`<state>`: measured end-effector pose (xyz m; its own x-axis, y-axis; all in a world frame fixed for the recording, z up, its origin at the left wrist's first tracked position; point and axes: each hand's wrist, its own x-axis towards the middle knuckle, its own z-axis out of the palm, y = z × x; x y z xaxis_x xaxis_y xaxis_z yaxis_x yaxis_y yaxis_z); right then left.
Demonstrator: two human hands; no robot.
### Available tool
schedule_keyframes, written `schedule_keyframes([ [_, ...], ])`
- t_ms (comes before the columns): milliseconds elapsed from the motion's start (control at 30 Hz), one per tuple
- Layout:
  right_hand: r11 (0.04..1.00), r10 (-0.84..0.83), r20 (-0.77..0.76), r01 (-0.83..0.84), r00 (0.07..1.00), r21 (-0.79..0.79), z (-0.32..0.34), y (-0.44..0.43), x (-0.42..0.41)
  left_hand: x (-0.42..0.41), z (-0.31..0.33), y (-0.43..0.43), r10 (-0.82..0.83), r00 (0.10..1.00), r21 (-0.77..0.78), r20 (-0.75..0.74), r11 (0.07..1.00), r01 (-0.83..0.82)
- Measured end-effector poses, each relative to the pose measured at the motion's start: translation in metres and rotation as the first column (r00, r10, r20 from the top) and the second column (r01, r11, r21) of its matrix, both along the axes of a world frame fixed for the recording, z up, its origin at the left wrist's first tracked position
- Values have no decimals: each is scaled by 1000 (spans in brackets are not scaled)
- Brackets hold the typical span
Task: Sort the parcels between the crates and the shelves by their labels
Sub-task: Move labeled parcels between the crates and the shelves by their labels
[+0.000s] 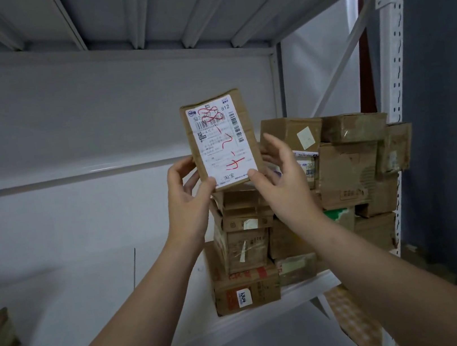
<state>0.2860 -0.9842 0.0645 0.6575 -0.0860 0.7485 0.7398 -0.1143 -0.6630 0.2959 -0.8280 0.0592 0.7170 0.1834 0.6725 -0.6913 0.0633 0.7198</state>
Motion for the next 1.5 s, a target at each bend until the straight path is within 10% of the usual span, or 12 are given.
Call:
schedule_keyframes([
  [833,944,322,110,-310,940,-117,-10,101,-32,-89,-23,87,292,950,62,110,952,-300],
  [1200,837,511,-78,-516,856,-179,-83,217,-60,-156,-89,196,644,758,278,-105,751,-599],
  [1500,848,262,-237,-340,936,-406,-176,287,-64,-162,-161,273,782,622,693,38,427,-581],
])
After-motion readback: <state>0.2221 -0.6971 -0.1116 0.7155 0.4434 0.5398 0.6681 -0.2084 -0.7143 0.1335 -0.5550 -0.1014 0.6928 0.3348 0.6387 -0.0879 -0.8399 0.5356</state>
